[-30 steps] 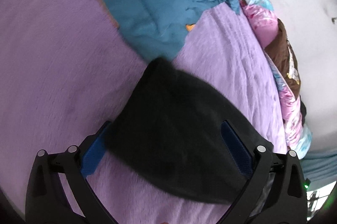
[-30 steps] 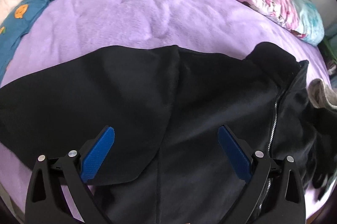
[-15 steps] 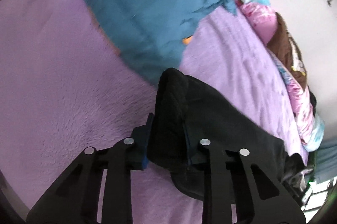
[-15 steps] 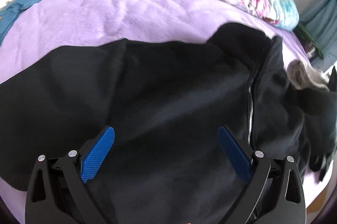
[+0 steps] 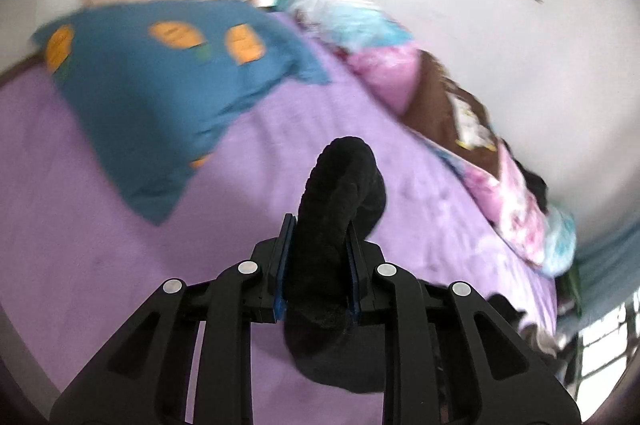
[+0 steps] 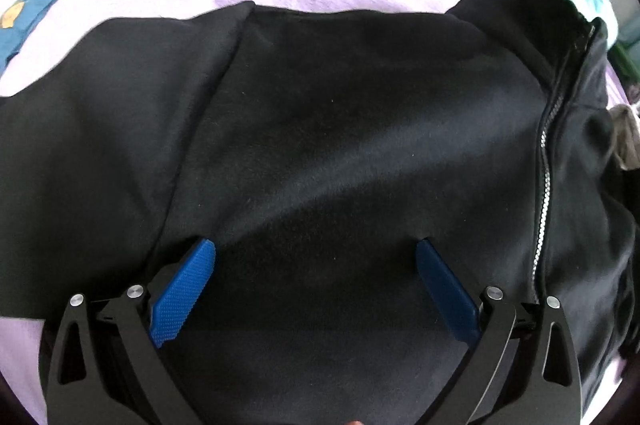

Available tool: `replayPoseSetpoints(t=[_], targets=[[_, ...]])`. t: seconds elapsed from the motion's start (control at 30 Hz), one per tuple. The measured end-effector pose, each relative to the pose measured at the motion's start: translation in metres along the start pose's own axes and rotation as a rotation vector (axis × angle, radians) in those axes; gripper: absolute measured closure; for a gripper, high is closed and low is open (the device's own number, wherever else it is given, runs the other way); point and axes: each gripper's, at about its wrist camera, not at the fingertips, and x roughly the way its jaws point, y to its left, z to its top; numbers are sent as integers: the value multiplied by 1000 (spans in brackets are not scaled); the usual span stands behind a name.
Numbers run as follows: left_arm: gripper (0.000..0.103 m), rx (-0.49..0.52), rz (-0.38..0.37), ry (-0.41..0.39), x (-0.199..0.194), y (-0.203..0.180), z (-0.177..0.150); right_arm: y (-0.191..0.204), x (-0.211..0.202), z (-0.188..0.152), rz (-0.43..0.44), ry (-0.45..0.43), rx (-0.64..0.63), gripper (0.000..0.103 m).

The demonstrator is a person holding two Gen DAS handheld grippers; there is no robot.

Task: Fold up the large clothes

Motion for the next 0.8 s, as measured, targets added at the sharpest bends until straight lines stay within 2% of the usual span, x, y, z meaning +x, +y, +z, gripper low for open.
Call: replayPoseSetpoints(t=[0.1, 0.17, 0.27, 0.37, 0.53, 0.7, 0.8], targets=[[82, 120, -17, 4, -8, -77, -8, -25, -26, -6, 17, -28, 28, 6], [81, 243, -10, -16, -14, -140, -21, -54, -47, -19, 30, -49, 71, 6], [81, 370, -73, -16, -19, -224, -48, -103, -71, -44, 22, -51, 128, 6], [81, 470, -121, 21, -8, -303, -80, -148, -91, -76, -16, -55, 152, 6], [82, 576, -193, 90, 14, -401, -140, -241, -113, -134, -2, -38, 319, 6], [82, 675, -272, 102, 36, -493, -220, -307, -130, -180, -51, -50, 410, 6], [82, 721, -277, 126, 55, -530, -268, -337, -133, -204, -62, -49, 468, 6]])
